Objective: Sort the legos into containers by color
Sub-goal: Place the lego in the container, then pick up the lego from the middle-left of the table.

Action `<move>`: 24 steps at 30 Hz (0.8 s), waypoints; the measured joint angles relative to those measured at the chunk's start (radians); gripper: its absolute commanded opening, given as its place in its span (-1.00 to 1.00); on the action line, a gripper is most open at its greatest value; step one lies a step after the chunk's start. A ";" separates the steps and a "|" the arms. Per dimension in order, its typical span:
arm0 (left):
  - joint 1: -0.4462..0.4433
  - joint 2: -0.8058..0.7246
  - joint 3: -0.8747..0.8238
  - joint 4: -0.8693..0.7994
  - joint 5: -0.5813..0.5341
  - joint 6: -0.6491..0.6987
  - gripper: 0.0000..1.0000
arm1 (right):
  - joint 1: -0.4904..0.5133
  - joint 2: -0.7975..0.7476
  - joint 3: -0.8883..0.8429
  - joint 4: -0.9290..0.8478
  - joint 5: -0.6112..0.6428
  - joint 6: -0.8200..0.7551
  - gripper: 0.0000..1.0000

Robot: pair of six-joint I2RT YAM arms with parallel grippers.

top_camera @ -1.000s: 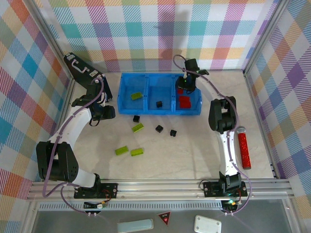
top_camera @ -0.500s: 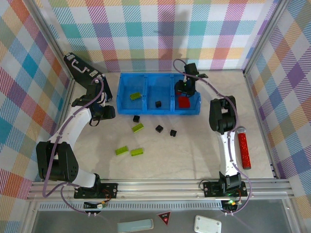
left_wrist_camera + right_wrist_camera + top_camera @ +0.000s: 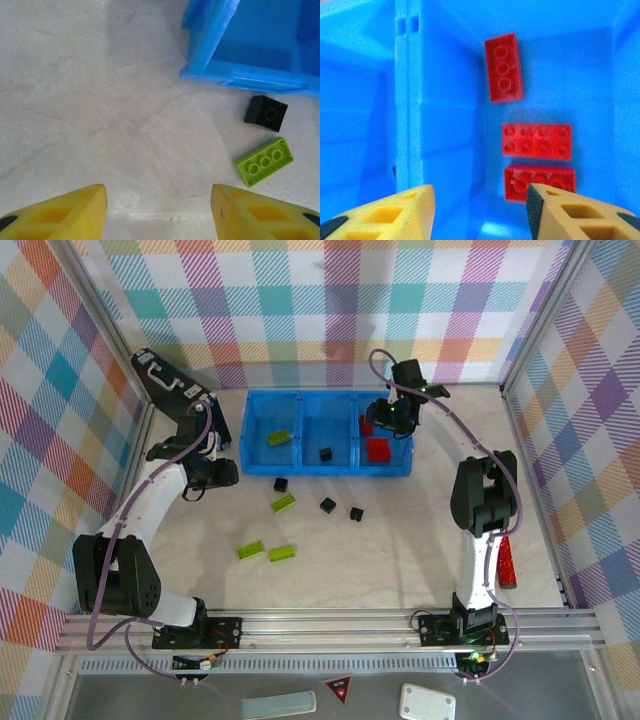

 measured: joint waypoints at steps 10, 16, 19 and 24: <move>-0.062 -0.011 -0.025 -0.070 0.040 -0.094 0.15 | 0.031 -0.167 -0.192 -0.033 -0.032 0.001 0.05; -0.190 -0.021 -0.094 -0.096 0.014 -0.184 0.19 | 0.039 -0.234 -0.286 -0.039 -0.043 0.000 0.06; -0.273 -0.040 -0.116 -0.102 -0.022 -0.243 0.23 | 0.040 -0.260 -0.321 -0.044 -0.044 -0.004 0.06; -0.404 -0.065 -0.140 -0.103 -0.085 -0.368 0.34 | 0.040 -0.290 -0.369 -0.043 -0.043 -0.015 0.06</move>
